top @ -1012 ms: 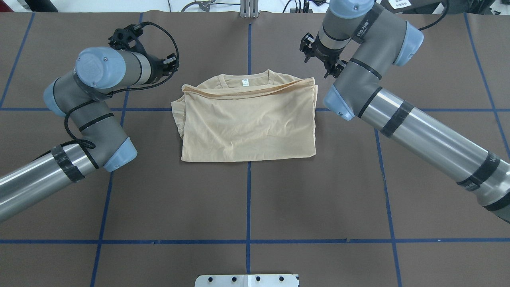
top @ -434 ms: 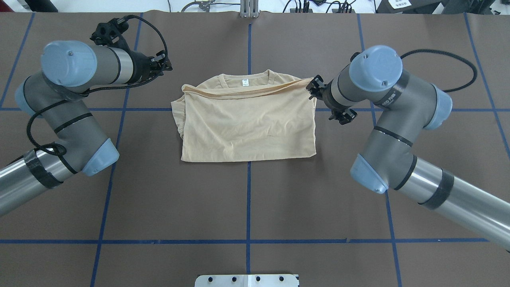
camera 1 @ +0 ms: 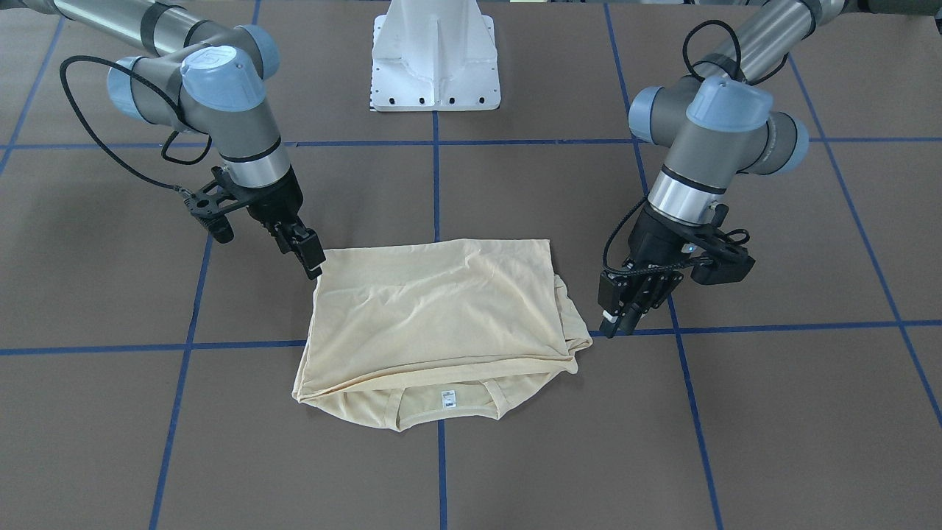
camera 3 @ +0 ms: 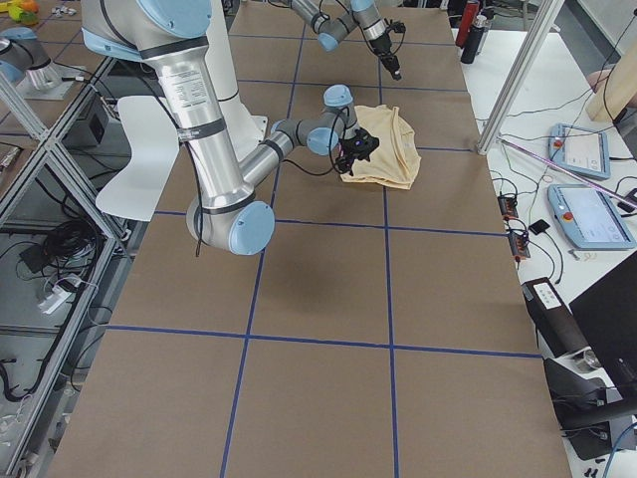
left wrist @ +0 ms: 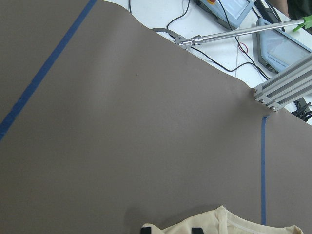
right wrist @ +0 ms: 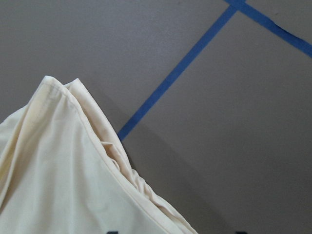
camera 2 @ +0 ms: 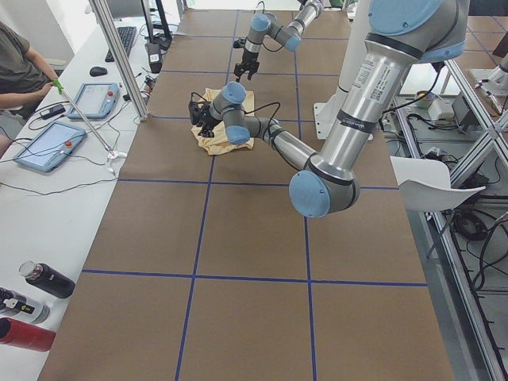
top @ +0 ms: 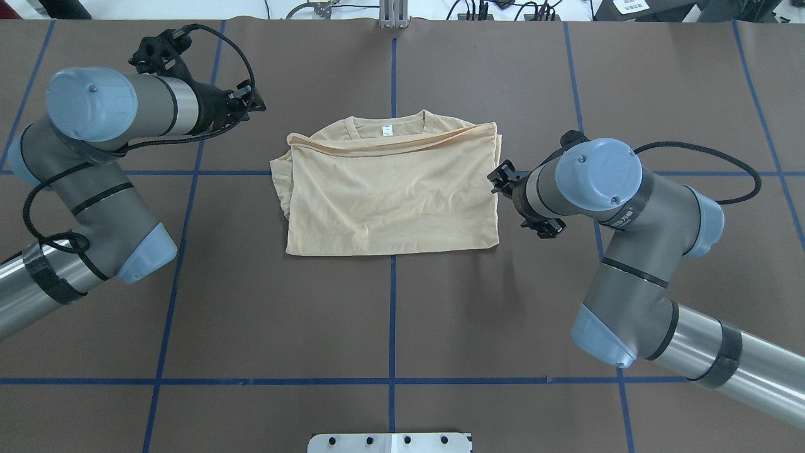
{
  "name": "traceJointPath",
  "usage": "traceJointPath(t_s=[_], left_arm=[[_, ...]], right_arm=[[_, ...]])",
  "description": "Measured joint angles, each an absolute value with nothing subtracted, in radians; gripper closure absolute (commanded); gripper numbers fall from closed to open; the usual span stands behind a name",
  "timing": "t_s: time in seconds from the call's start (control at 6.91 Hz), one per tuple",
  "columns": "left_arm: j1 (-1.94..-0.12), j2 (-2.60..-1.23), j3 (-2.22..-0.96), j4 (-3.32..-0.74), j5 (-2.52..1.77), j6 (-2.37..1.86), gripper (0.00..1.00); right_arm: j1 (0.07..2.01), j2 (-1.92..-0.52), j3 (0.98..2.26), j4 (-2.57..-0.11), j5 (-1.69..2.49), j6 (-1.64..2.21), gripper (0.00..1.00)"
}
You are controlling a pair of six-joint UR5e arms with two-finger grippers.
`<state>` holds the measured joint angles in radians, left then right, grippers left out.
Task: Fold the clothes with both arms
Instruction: 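Move the right gripper to the folded shirt's side edge and grasp it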
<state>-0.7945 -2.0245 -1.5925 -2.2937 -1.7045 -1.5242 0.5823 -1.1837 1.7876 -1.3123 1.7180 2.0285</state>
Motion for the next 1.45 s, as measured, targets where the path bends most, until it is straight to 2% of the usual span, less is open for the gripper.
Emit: traceJointPath(t_s=[0.87, 1.3, 1.45], left_arm=[[-0.795, -1.997, -1.613, -2.293, -1.689, -1.523, 0.55], [-0.795, -1.993, -1.614, -2.293, -1.682, -1.523, 0.55], [-0.795, -1.992, -1.614, -2.293, -1.681, -1.523, 0.55]], right_arm=[[0.468, -1.186, 1.762, -1.314, 1.657, 2.050, 0.34], [0.478, -1.177, 1.745, -1.315, 1.638, 2.040, 0.35], [0.481, -1.169, 1.738, -1.315, 1.633, 2.038, 0.49]])
